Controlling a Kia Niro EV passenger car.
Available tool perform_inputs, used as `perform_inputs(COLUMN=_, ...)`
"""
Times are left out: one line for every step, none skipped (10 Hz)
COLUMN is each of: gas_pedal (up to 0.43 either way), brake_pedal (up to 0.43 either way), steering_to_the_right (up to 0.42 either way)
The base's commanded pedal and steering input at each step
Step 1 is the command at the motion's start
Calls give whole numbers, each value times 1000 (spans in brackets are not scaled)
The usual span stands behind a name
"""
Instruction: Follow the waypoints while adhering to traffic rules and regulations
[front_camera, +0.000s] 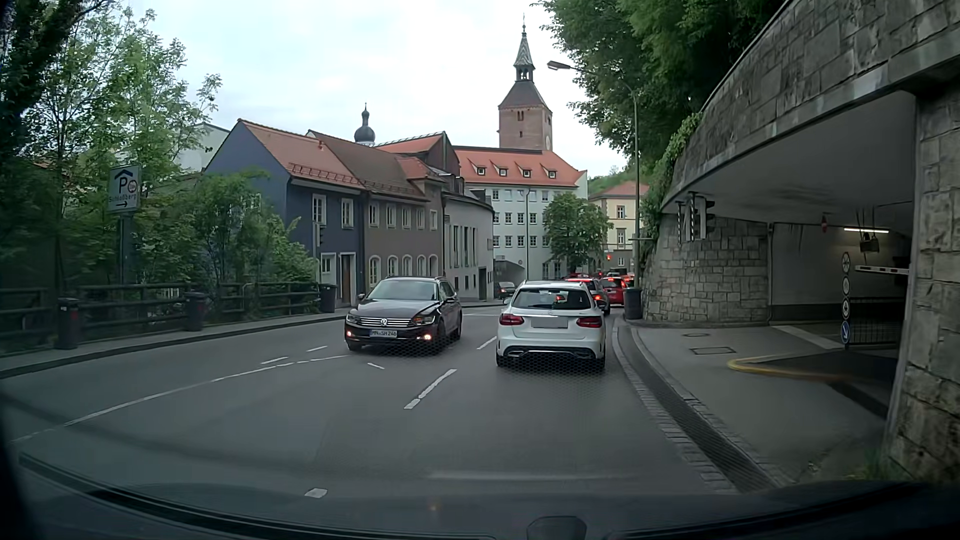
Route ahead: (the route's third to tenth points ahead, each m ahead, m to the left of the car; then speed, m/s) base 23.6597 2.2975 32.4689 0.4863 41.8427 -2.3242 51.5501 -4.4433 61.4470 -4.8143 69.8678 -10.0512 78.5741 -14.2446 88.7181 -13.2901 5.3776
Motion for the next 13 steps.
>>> perform_inputs(gas_pedal=0, brake_pedal=18, steering_to_the_right=26)
perform_inputs(gas_pedal=0, brake_pedal=24, steering_to_the_right=27)
perform_inputs(gas_pedal=0, brake_pedal=49, steering_to_the_right=27)
perform_inputs(gas_pedal=0, brake_pedal=61, steering_to_the_right=27)
perform_inputs(gas_pedal=0, brake_pedal=61, steering_to_the_right=29)
perform_inputs(gas_pedal=0, brake_pedal=67, steering_to_the_right=29)
perform_inputs(gas_pedal=0, brake_pedal=73, steering_to_the_right=30)
perform_inputs(gas_pedal=0, brake_pedal=73, steering_to_the_right=31)
perform_inputs(gas_pedal=0, brake_pedal=73, steering_to_the_right=32)
perform_inputs(gas_pedal=0, brake_pedal=79, steering_to_the_right=32)
perform_inputs(gas_pedal=0, brake_pedal=79, steering_to_the_right=32)
perform_inputs(gas_pedal=0, brake_pedal=85, steering_to_the_right=34)
perform_inputs(gas_pedal=0, brake_pedal=85, steering_to_the_right=34)
